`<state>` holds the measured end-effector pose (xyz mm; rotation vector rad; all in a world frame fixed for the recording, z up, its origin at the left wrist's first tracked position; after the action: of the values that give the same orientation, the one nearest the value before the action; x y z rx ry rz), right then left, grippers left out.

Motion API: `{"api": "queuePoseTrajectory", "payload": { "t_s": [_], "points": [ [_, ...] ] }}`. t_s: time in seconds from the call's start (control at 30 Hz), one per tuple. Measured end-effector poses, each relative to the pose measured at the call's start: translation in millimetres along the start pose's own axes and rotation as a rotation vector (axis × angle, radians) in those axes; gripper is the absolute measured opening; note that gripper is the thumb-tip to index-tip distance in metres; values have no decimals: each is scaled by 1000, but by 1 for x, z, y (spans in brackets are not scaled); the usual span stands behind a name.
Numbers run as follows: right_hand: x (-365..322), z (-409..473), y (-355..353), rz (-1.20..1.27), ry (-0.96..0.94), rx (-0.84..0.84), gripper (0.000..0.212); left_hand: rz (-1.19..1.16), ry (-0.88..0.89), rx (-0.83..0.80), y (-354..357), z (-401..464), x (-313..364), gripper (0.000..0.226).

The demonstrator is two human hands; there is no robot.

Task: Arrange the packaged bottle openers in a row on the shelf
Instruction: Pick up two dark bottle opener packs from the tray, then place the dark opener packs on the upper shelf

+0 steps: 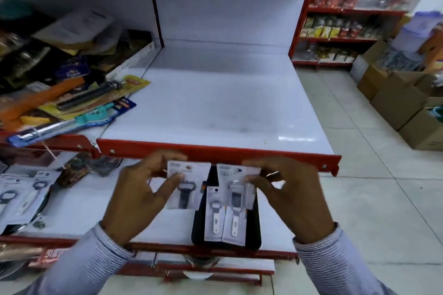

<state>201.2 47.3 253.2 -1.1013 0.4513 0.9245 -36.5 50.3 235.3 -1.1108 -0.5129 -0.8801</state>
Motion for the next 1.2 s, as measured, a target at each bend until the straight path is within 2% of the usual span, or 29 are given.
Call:
{"api": "queuePoseTrajectory", "payload": {
  "t_s": [0.13,0.23,0.33,0.4,0.47,0.63,0.7,0.8,0.87,0.97,1.03,1.2],
  "points": [
    [-21,46,-39,354,97,103,30,-314,-60,124,-43,46,27,36],
    [-11,93,-48,594,127,141,30,-486,-66,190,-52,88,27,35],
    [19,145,-32,659,221,134,29,-559,-154,199,-38,138,1,31],
    [47,173,-12,586,306,121,30,-509,-229,173,-21,171,-19,28],
    [77,194,9,489,383,85,30,-345,-261,139,-5,198,-40,25],
    [119,199,41,201,520,-9,34,20,-380,-44,27,209,-86,39],
    [107,191,40,27,456,-33,46,143,-318,-55,28,200,-79,51],
    [79,176,41,-206,262,-117,64,348,-149,-97,31,184,-51,64],
    [55,157,39,-325,115,-102,70,460,-56,-83,31,161,-32,72],
    [11,114,27,-448,-112,59,68,639,123,11,31,118,6,77],
    [-6,79,22,-468,-195,153,66,709,206,60,36,86,20,77],
    [2,5,28,-476,-412,259,54,663,432,54,63,12,23,69]
  ]
}}
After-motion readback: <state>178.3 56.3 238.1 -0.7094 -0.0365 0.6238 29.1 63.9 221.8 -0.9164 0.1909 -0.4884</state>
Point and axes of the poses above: each hand's wrist, its own z-axis towards the middle knuckle, its own y-axis out of the palm, x = y × z, the point moved 10 cm from there along z, towards the middle knuckle, and after that the axes turned 2 degrees about z, right-handed, at the moved point
